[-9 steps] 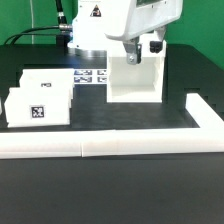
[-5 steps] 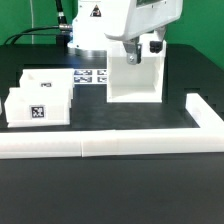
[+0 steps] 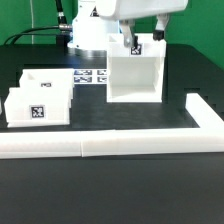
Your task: Assemble drawer
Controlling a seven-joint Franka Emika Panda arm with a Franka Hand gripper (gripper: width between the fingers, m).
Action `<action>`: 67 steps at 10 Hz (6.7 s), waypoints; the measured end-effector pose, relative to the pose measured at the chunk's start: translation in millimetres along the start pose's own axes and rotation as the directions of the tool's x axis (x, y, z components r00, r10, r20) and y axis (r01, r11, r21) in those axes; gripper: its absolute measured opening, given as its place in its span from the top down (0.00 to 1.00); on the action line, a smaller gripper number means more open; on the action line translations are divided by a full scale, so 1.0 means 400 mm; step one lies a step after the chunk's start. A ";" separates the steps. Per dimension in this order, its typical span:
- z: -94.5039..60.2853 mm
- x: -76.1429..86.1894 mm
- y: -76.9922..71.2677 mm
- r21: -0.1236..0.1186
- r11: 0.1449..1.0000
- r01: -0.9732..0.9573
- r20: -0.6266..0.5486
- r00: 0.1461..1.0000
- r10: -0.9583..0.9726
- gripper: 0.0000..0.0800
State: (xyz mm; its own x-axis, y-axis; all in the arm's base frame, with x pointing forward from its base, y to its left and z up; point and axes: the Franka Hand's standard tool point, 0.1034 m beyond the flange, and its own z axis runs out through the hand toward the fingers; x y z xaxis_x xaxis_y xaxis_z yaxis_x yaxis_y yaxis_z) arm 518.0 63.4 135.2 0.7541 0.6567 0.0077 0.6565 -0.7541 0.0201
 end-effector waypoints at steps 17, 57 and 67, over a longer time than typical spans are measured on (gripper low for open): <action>-0.001 -0.098 -0.163 0.017 0.849 -0.529 0.042 0.848 0.528 0.19; 0.063 0.187 -0.023 0.189 0.476 -0.859 -0.124 0.460 0.879 0.95; 0.062 0.214 0.003 0.276 -0.127 -0.953 0.000 -0.132 0.991 0.93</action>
Offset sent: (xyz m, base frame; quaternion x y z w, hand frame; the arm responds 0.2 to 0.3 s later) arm 0.0000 0.0000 0.0000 0.0000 0.0000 0.0000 1.0000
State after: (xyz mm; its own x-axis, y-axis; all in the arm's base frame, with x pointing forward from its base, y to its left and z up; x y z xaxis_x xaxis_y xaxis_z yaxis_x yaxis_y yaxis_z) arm 583.8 118.3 110.9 0.5515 -0.8340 0.0188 -0.7963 -0.5330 -0.2859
